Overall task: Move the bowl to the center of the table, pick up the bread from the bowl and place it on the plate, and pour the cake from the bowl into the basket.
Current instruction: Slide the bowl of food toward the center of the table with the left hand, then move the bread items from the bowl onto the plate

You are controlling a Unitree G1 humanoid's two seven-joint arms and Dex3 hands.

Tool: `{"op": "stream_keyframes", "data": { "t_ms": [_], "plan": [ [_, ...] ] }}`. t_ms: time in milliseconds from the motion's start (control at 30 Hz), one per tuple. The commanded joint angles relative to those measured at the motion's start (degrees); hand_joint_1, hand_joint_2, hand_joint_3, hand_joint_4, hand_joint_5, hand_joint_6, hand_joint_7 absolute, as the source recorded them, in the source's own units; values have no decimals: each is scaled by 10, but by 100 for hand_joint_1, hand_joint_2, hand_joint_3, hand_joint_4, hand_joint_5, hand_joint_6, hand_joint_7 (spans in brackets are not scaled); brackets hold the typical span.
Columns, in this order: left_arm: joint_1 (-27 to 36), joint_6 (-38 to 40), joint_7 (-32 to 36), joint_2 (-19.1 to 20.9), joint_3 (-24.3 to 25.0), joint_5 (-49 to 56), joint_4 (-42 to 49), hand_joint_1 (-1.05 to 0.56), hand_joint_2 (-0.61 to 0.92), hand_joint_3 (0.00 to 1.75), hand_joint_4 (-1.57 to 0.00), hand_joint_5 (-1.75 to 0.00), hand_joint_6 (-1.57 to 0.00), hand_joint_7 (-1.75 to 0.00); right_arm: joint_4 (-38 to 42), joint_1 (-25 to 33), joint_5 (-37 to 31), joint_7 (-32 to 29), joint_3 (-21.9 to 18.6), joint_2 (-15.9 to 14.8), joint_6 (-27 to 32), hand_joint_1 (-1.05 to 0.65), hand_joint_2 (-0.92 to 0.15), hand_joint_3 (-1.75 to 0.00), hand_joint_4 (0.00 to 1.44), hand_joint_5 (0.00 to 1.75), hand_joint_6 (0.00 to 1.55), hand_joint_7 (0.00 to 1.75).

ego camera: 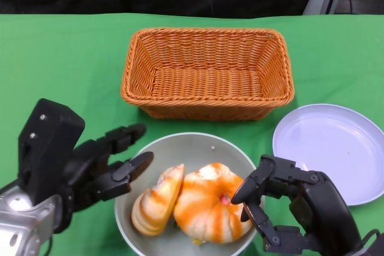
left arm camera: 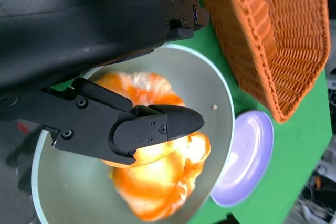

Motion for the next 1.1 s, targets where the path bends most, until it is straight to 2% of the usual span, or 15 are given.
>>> {"op": "stream_keyframes", "data": {
  "t_ms": [33, 267, 433, 467, 533, 600, 933, 967, 1033, 1067, 1100],
  "plan": [
    [7, -7, 20, 28, 13, 26, -33, -47, 92, 44, -25, -12, -14, -6, 1, -1, 0, -3, -5, -3, -4, -13, -51, -109, 79, 148, 76, 120],
    [8, 4, -2, 60, 33, 18, -74, -43, 92, 30, -35, -13, -30, -9, 6, -1, 9, 4, -7, -7, -4, -13, -52, -108, 78, 148, 76, 119],
    [14, -7, -4, 64, 45, 9, -89, -39, 92, 24, -41, -14, -36, -9, 9, -1, 14, 8, -8, -4, -5, -13, -52, -106, 77, 149, 75, 120],
    [21, -55, 4, 45, 66, 0, -82, -39, 92, 24, -41, -14, -37, -9, 11, -2, 10, 5, -8, -3, -9, -13, -52, -106, 77, 149, 75, 120],
    [32, -148, 22, 10, 99, -10, -60, -34, 92, 15, -61, -22, -59, -15, 14, -3, 7, 2, -10, -2, -13, -13, -52, -107, 78, 149, 76, 121],
    [35, -205, 30, -14, 117, -16, -38, -32, 92, 12, -71, -25, -70, -15, 19, -4, 6, 1, -11, -2, -20, -13, -52, -107, 78, 149, 76, 121],
    [30, -325, 28, -54, 142, -37, 22, -25, 92, 16, -83, -31, -85, -15, 27, -6, 12, 6, -14, -4, -27, -14, -53, -106, 78, 149, 75, 121],
    [28, -348, 27, -60, 145, -38, 34, -20, 92, 19, -89, -34, -91, -18, 28, -5, 12, 6, -15, -5, -25, -14, -53, -106, 78, 149, 76, 121],
    [24, -387, 19, -71, 149, -48, 59, -14, 92, 25, -91, -53, -102, -23, 28, -6, 11, 6, -16, -6, -25, -14, -53, -106, 78, 149, 76, 121],
    [23, -400, 14, -73, 150, -53, 70, -11, 92, 33, -86, -81, -106, -36, 28, -6, 10, 5, -17, -7, -26, -14, -53, -106, 78, 149, 76, 120],
    [22, -410, 11, -75, 150, -57, 77, -10, 92, 35, -83, -95, -106, -43, 29, -6, 9, 5, -17, -7, -27, -14, -53, -105, 78, 148, 76, 120]
  ]
}}
